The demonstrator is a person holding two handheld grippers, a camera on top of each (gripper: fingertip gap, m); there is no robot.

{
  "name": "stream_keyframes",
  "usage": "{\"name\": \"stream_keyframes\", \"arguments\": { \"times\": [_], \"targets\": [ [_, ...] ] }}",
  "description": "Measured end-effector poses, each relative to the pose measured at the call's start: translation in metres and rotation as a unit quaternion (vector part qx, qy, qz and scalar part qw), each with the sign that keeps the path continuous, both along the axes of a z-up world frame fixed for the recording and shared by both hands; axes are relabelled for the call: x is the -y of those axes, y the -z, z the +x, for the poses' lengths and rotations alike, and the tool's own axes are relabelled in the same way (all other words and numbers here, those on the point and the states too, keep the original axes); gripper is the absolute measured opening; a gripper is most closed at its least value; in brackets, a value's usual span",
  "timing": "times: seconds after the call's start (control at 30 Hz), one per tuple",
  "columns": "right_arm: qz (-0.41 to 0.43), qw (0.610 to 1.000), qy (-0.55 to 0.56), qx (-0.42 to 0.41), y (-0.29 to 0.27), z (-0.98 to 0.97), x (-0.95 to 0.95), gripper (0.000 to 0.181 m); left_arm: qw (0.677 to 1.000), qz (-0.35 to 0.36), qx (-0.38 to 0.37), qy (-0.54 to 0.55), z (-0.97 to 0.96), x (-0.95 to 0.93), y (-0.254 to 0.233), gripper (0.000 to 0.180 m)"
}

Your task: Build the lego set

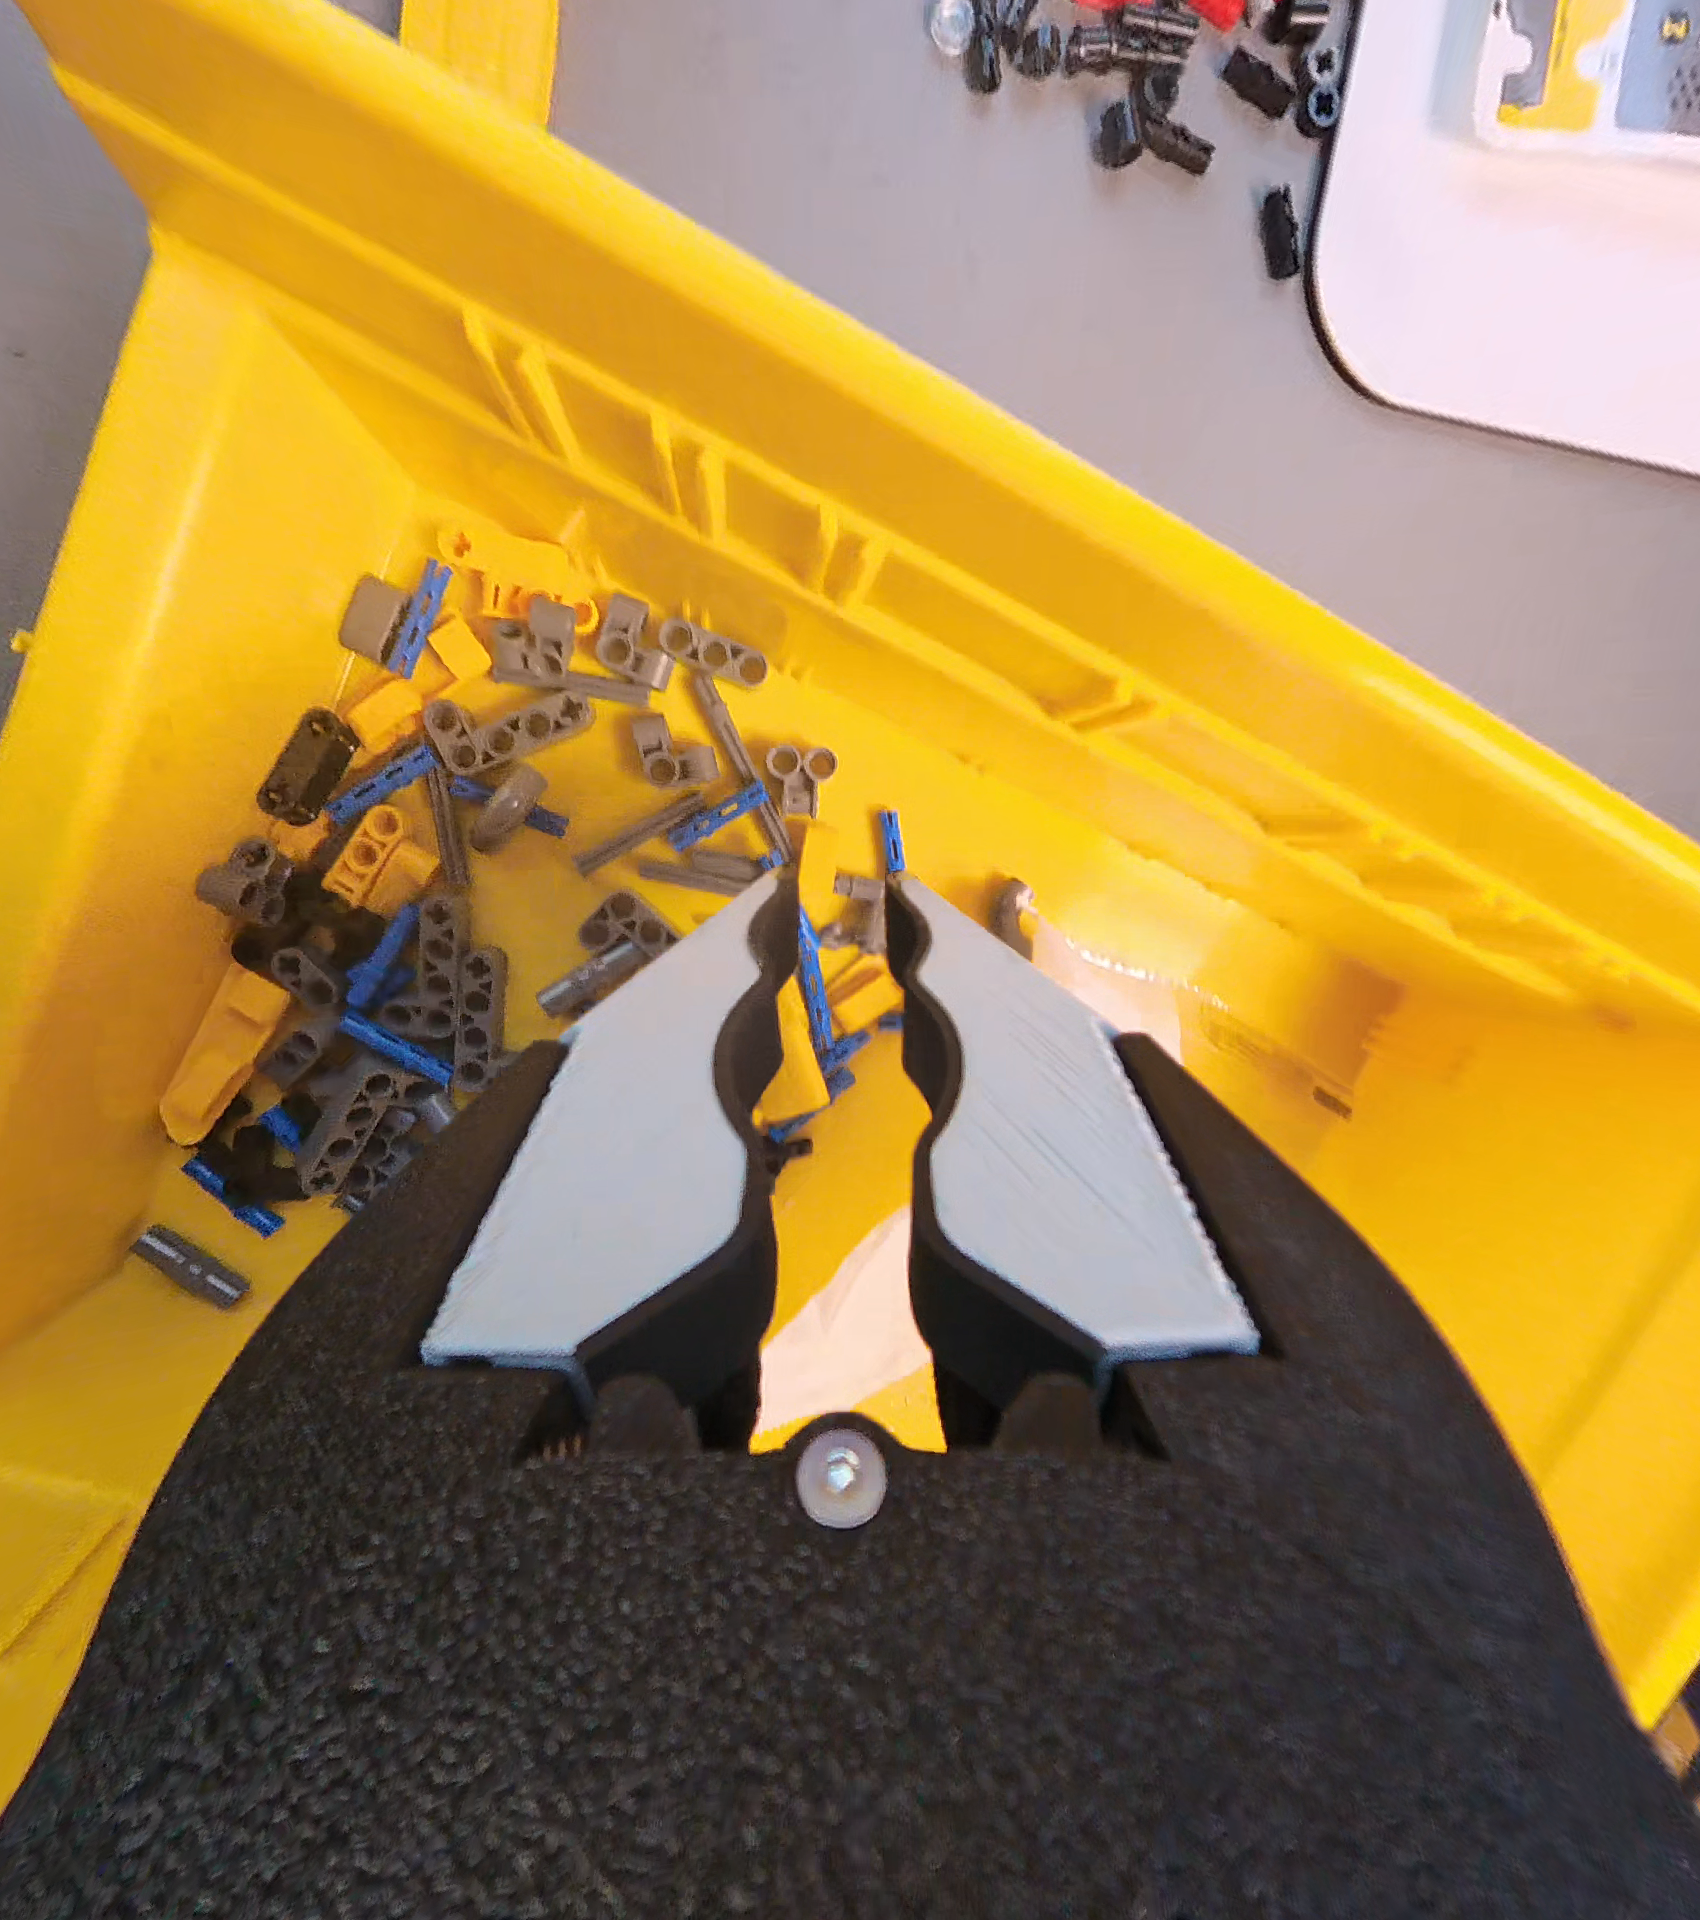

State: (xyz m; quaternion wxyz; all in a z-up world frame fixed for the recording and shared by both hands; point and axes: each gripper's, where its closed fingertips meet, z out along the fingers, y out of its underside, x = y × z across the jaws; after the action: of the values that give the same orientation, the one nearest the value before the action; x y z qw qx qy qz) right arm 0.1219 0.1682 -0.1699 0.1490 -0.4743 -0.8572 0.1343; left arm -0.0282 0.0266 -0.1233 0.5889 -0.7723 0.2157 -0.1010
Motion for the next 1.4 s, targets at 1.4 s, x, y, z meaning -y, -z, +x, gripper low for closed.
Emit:
{"name": "stream_keyframes", "arguments": {
  "times": [1.4],
  "targets": [
    [-0.046,0.999,0.006,0.01,0.01,-0.014,0.013,0.006,1.0,0.003,0.018,-0.005,-0.007,0.004,0.0,0.057]
  ]
}}
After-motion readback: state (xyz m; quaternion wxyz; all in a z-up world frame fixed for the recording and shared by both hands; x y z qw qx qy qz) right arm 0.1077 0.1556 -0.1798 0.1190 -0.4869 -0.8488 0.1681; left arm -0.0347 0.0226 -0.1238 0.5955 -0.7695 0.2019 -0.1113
